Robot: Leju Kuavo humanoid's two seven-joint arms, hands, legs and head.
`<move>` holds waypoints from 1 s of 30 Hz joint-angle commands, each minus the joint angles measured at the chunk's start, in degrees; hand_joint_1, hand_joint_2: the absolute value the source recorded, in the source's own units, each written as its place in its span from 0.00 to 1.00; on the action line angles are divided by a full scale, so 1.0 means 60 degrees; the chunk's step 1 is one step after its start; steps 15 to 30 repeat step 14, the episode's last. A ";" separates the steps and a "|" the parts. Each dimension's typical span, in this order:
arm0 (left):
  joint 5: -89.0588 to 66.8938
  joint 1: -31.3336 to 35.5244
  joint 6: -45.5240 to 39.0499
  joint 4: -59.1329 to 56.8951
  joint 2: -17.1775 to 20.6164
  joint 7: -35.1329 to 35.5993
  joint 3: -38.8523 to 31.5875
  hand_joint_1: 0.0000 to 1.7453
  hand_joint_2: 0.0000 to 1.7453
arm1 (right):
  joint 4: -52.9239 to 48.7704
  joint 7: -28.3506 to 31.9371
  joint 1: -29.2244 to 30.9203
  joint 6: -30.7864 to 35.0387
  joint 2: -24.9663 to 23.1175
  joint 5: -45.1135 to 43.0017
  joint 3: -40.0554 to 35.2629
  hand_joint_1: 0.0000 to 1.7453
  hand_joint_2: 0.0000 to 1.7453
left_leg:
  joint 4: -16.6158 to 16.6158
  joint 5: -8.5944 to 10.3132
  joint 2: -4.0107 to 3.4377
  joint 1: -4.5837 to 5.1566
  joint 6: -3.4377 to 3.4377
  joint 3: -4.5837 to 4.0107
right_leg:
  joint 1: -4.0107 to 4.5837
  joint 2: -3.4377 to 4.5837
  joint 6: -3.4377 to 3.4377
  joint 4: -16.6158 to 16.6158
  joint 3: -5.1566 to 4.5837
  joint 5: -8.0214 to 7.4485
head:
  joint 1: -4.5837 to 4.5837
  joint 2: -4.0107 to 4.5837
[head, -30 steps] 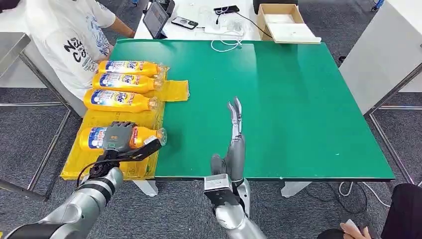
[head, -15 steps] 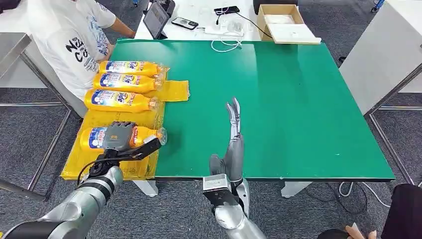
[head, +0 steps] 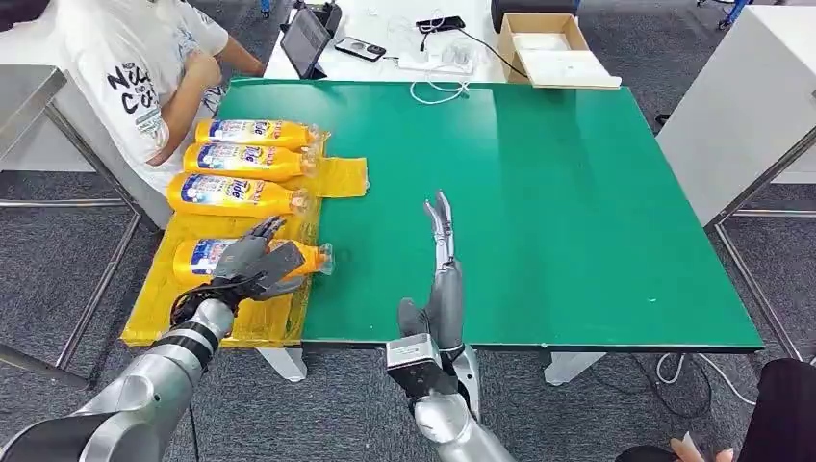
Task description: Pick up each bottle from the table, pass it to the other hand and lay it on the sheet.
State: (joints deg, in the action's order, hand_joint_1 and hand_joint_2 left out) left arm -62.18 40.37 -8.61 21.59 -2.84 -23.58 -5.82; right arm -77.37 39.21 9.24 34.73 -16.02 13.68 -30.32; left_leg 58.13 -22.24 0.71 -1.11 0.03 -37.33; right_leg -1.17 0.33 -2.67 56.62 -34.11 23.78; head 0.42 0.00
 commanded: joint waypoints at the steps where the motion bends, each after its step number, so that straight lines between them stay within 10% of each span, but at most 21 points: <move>1: 0.0065 -0.0004 0.0096 -0.0732 -0.0236 0.0184 -0.0275 0.00 0.00 | 0.0792 -0.0006 0.0387 -0.0095 0.0111 -0.0087 0.0295 0.00 0.00 | -0.0009 0.0000 -0.0021 0.0003 0.0006 0.0022 | 0.0002 0.0008 0.0013 -0.0009 0.0016 -0.0006 | 0.0000 0.0000; 30: 0.0553 -0.0027 0.0750 -0.0753 -0.0231 0.0042 -0.0519 0.00 0.00 | 0.0902 0.0015 0.0405 -0.0138 0.0099 -0.0084 0.0370 0.00 0.00 | -0.0010 0.0000 -0.0030 0.0004 0.0004 0.0043 | 0.0001 0.0010 0.0012 -0.0009 0.0034 -0.0007 | 0.0000 0.0000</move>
